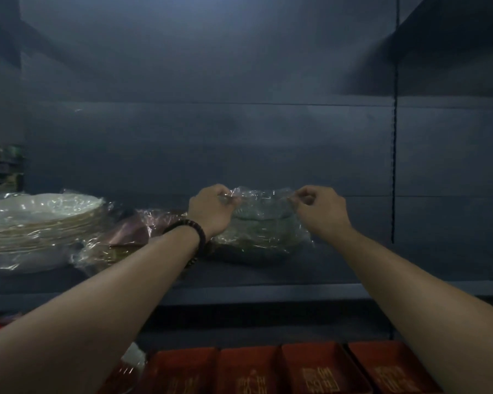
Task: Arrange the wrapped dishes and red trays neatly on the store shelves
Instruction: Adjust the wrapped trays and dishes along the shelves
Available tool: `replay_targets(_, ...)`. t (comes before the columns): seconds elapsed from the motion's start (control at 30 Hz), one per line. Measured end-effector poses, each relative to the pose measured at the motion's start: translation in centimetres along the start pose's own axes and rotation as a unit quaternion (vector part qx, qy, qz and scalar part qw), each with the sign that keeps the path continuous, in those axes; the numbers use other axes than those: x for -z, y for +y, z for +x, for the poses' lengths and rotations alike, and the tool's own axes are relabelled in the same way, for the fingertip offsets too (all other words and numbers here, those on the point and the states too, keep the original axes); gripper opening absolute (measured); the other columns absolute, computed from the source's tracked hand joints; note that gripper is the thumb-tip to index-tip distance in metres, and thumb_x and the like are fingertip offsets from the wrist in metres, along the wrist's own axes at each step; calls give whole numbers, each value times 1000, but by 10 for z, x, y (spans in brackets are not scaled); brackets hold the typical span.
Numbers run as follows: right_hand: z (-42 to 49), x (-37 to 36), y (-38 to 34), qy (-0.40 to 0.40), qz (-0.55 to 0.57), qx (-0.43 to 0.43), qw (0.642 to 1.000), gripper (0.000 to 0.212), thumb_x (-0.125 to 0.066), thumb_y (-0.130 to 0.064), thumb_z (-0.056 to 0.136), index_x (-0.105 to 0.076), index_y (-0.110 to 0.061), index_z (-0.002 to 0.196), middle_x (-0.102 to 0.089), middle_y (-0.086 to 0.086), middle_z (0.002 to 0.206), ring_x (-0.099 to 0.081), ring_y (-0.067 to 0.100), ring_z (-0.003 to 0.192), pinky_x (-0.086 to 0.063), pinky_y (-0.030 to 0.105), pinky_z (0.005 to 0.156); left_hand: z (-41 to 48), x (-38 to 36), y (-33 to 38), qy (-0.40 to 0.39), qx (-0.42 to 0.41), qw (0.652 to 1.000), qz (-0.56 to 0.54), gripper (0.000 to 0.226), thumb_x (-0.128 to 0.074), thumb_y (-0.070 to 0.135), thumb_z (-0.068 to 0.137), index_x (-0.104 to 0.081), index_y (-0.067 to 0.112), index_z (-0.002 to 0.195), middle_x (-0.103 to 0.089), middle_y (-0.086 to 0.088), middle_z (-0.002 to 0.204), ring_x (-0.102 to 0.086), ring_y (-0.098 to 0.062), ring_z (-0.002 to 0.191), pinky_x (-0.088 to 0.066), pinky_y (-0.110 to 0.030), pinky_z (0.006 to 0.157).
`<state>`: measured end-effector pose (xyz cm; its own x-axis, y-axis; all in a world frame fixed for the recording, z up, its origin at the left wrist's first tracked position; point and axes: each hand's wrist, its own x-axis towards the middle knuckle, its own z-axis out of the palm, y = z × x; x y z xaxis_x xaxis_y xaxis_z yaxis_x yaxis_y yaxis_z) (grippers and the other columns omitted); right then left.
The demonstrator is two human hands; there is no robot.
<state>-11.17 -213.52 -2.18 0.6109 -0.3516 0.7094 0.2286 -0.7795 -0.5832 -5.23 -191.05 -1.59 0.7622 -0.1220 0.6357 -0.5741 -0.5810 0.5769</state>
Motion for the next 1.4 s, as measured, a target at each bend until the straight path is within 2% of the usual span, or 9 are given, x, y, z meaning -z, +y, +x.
replay_targets(0.17, 3, -20, 26, -15, -54, -3, 998, 12, -72, -32, 95, -71, -35, 84, -71, -12, 93, -68, 11, 90, -36, -2, 60, 3, -14, -14, -26, 2, 999, 45, 19, -69, 36, 100, -83, 24, 106, -76, -4, 122, -68, -29, 120, -50, -30, 105)
replay_targets(0.4, 6, -25, 43, -62, -110, 42, 991, 12, -66, -31, 102, -72, -22, 107, -72, -2, 106, -56, 15, 90, -34, 17, 76, 1, -17, -22, -73, -50, 989, 118, 23, -59, 29, 106, -79, 17, 103, -77, -8, 113, -70, -26, 101, -46, -26, 86)
replay_targets(0.63, 4, -26, 50, -105, -175, 25, 979, 17, -56, -29, 102, -69, -27, 114, -74, 3, 121, -64, 33, 117, -52, 39, 97, -2, -20, -16, -108, -56, 976, 181, 33, -47, 24, 107, -79, 21, 117, -63, -16, 147, -61, -40, 131, -35, -48, 125)
replay_targets(0.73, 3, -22, 47, -126, -184, 13, 975, 33, -49, -16, 98, -68, -28, 122, -72, 5, 130, -60, 36, 124, -50, 43, 104, -9, -24, -11, -108, -52, 974, 194, 35, -43, 24, 108, -67, 20, 82, -72, -12, 108, -65, -35, 111, -35, -53, 122)
replay_targets(0.83, -1, -17, 42, -154, -195, -1, 969, 46, -44, -6, 94, -66, -20, 132, -68, 10, 135, -58, 38, 127, -49, 41, 106, -12, -26, -10, -112, -44, 976, 183, 38, -40, 29, 109, -59, 15, 79, -69, -9, 96, -61, -32, 99, -40, -53, 118)
replay_targets(1.03, -19, -6, 28, -154, -192, 3, 969, 63, -39, -15, 83, -48, -30, 143, -69, 15, 127, -61, 42, 119, -48, 50, 108, -35, -13, -6, -64, -95, 983, 143, 21, -57, 31, 105, -64, 12, 100, -62, 2, 77, -61, -15, 71, -47, -26, 66)
replay_targets(1.13, -43, -9, 13, -54, -146, 48, 987, 49, -52, -12, 91, -55, -19, 139, -66, 12, 124, -59, 35, 120, -47, 46, 107, -61, 7, -18, -8, -145, 980, 133, 24, -65, 35, 100, -64, 19, 117, -69, 3, 91, -62, -10, 77, -54, -30, 74)
replay_targets(1.23, -72, -16, -4, 53, -76, 137, 986, 26, -60, -15, 95, -65, -16, 120, -67, -2, 99, -62, 20, 94, -51, 35, 86, -97, 37, -39, 11, -155, 982, 112, 10, -67, 39, 97, -72, 31, 97, -71, 15, 85, -66, -2, 78, -59, -33, 80)
replay_targets(1.4, -123, -47, -29, 9, -26, 197, 980, 10, -63, -17, 95, -70, -21, 102, -64, -16, 80, -60, 3, 72, -49, 25, 68, -162, 79, -91, -14, -69, 993, 91, 22, -69, 41, 97, -72, 33, 77, -73, 20, 72, -70, 2, 72, -58, -26, 70)
